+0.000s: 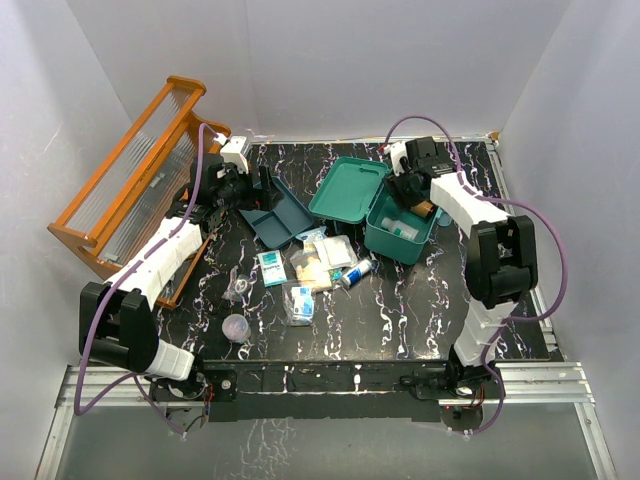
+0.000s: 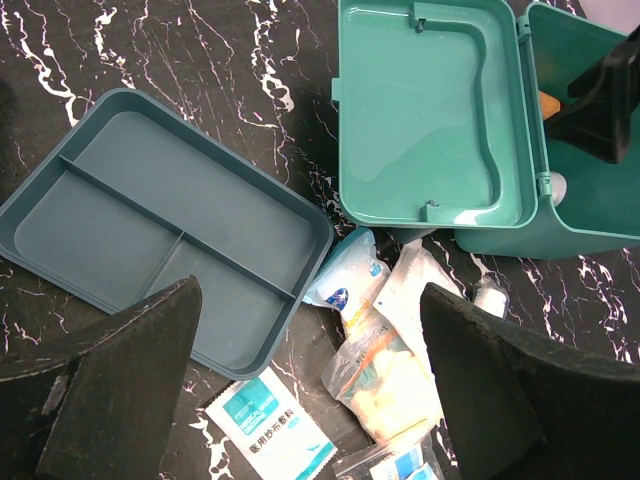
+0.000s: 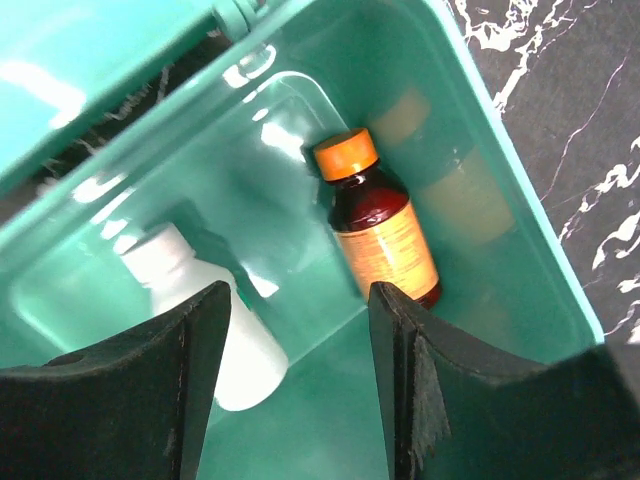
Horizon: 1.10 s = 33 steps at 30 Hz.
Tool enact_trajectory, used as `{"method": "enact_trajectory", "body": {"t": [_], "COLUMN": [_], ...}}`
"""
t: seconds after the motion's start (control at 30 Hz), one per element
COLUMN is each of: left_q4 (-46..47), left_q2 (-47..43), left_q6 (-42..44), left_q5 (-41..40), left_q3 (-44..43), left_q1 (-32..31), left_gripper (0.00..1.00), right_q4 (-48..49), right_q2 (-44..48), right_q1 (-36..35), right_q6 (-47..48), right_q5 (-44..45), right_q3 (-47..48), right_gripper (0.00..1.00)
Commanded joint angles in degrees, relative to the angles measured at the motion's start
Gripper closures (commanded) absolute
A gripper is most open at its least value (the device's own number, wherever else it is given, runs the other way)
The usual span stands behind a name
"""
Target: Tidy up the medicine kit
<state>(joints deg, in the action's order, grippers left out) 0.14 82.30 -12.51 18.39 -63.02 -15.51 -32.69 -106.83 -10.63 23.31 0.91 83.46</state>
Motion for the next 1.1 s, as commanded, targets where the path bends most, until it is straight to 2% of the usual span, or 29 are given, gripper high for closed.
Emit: {"method": "enact_trajectory", "body": {"t": [0.0, 0.07, 0.17, 0.23, 0.47, 0.57, 0.77, 1.07], "left_q4": [1.4, 1.5, 1.4, 1.6, 1.8, 1.9, 1.8, 1.1], "left_q2": [-2.1, -2.0, -1.8, -1.6, -1.0, -1.0, -0.8, 0.4], "left_q6": [0.3, 0.1, 0.0, -0.2, -0.8, -0.9, -0.8, -0.2], "left_q5": [0.6, 0.6, 0.7, 0.7, 0.9, 0.9, 0.9, 0.3], "left_q3": [-0.9, -0.8, -0.9, -0.8, -0.7, -0.6, -0.3, -1.5], "left_q1": [-0.3, -0.2, -0.2, -0.2, -0.2, -0.3, -0.2, -0.3], "left_gripper": [0.1, 0.1, 0.1, 0.1, 0.1, 0.1, 0.1, 0.1], "right_q4": [3.0, -0.3, -11.2, -16.2, -24.4, -27.5, -27.5, -26.4], "right_q2": [6.6, 6.4, 3.0, 2.1, 2.5, 0.9, -2.4, -6.7], "right_q1": [-2.6, -4.1, -5.0, -5.5, -6.6, -6.7, -7.4, -7.5], "right_q6": [-16.6, -24.8, -37.3, -42.4, -57.0, -60.2, -61.1, -62.7], "right_q5": [-2.8, 0.1, 1.1, -0.1, 4.5, 4.5, 5.0, 14.5], "right_q3": [1.8, 3.2, 8.4, 9.6, 9.1, 8.6, 7.4, 6.8], "right_gripper": [0.45, 0.47, 0.54, 0.58, 0.59, 0.59, 0.6, 0.59]}}
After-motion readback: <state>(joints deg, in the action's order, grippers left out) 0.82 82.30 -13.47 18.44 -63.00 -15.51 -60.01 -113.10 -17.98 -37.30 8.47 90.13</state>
